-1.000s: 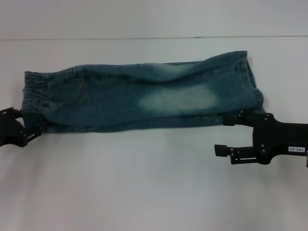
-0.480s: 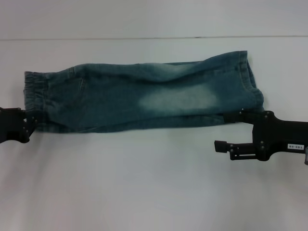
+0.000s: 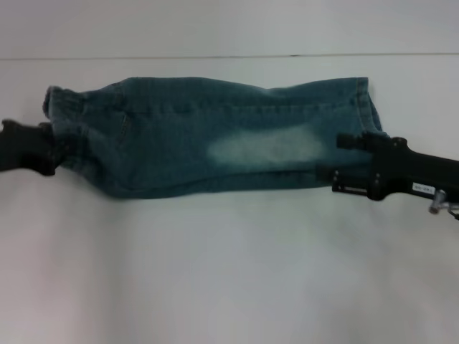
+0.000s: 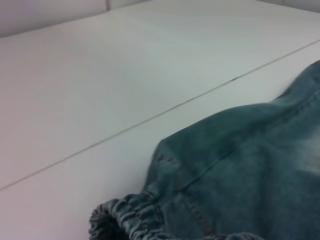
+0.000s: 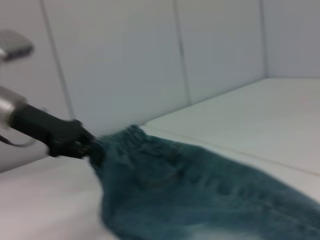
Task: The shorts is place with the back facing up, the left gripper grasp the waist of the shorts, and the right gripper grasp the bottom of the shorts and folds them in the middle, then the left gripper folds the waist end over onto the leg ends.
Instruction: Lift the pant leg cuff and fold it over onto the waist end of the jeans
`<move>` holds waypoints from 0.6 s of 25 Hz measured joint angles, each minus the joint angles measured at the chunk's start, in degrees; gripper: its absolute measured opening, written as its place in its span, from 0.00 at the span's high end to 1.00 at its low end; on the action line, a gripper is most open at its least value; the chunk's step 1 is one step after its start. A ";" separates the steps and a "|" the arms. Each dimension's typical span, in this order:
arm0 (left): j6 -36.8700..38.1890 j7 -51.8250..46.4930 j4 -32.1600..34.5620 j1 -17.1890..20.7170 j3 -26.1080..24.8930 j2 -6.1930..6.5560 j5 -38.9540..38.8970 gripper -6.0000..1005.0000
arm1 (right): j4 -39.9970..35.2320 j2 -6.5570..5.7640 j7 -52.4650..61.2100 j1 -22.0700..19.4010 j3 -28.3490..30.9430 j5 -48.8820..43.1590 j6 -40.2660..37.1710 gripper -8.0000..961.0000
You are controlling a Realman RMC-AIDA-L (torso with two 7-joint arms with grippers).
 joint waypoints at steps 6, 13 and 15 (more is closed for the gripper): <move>7.72 -10.83 9.16 -4.72 1.30 0.78 6.49 0.91 | 6.28 0.27 -6.72 2.30 -0.03 7.11 9.45 0.17; 15.73 -21.82 14.86 -12.91 1.41 2.51 12.18 0.91 | 13.78 0.69 -12.21 8.19 -0.30 10.49 18.89 0.34; 17.62 -24.21 15.13 -15.86 1.45 3.17 12.39 0.91 | 16.63 0.71 -13.77 10.52 -0.31 10.91 21.21 0.45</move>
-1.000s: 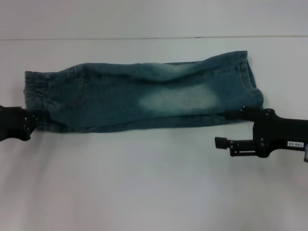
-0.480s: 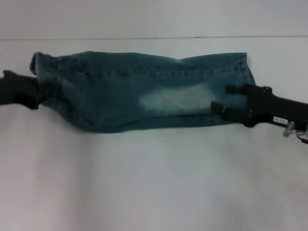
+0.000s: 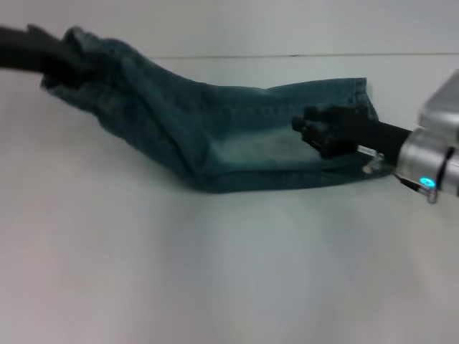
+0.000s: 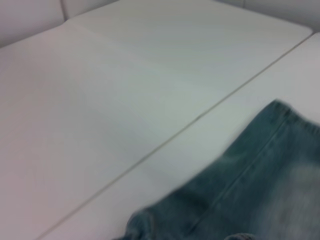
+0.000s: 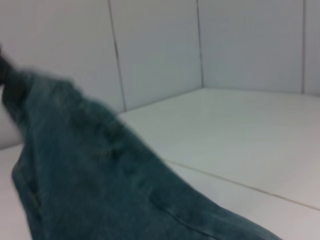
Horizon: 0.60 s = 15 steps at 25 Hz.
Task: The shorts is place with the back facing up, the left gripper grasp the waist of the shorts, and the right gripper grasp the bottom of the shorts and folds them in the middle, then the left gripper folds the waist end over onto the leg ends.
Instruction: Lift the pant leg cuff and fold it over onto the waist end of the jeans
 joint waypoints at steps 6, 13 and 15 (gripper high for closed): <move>3.65 -6.70 -0.59 -8.85 1.50 0.94 0.26 0.92 | 8.09 0.34 -4.10 6.51 -0.02 -0.01 6.74 0.72; 4.98 -12.72 -2.82 -16.96 3.98 1.45 0.30 0.92 | 15.14 0.63 -7.62 13.46 -0.02 -0.14 13.16 0.99; 4.82 -13.62 -3.77 -18.47 4.94 1.37 0.31 0.92 | 16.71 0.63 -8.02 15.23 -0.08 -0.39 13.99 0.99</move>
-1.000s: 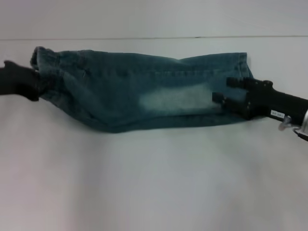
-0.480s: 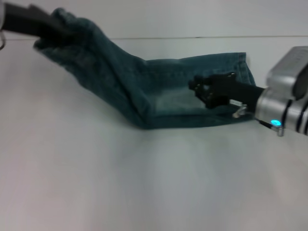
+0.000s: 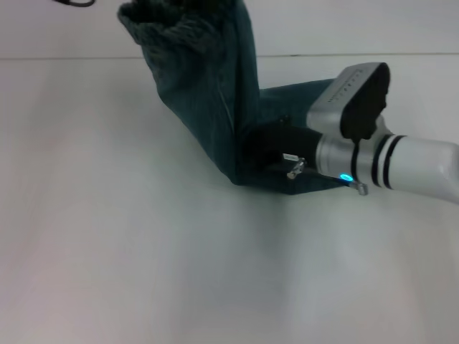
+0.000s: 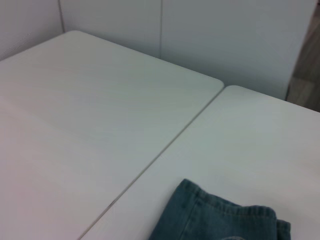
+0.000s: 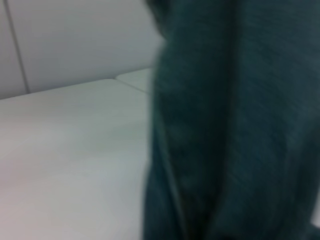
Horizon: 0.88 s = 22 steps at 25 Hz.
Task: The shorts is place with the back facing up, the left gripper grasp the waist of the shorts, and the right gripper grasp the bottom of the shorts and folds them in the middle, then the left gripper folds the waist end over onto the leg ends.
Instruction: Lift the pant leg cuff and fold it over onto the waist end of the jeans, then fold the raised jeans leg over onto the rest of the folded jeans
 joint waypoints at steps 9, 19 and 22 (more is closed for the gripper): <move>-3.87 -0.91 -2.60 -1.28 5.98 -1.41 1.51 0.89 | 1.36 -0.05 -0.91 1.67 -2.64 -0.23 -1.09 0.99; -11.22 -0.73 -6.36 -1.88 16.71 -4.31 2.36 0.85 | -16.35 -1.44 0.97 -21.87 -3.31 -0.25 -20.47 0.99; -14.49 -1.35 -8.00 -2.94 21.97 -5.16 2.72 0.83 | -21.69 -1.57 2.86 -28.68 -3.37 -0.30 -26.65 0.99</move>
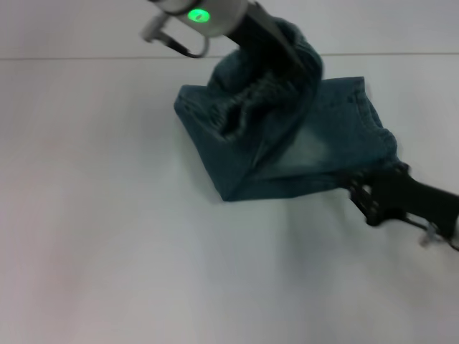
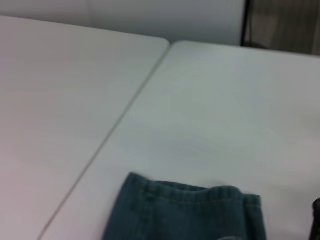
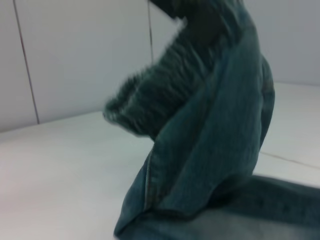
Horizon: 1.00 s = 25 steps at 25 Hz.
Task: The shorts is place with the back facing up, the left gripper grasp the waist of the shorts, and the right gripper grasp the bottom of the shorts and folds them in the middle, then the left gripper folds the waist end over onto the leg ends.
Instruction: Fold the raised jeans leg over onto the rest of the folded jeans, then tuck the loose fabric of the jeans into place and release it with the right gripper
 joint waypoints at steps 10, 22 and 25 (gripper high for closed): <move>-16.58 -0.51 -9.15 -6.03 20.67 -0.38 -1.24 0.79 | 1.03 0.29 1.45 -4.81 -3.02 -0.08 -3.27 0.99; -22.00 0.71 5.52 6.27 20.92 -0.15 -1.93 0.52 | 0.90 0.16 2.25 -3.99 -3.85 -0.12 -5.27 0.99; -23.51 2.75 11.62 13.79 20.50 -0.11 -4.36 0.40 | -2.73 0.06 4.68 -4.01 -3.97 -1.64 -7.85 0.99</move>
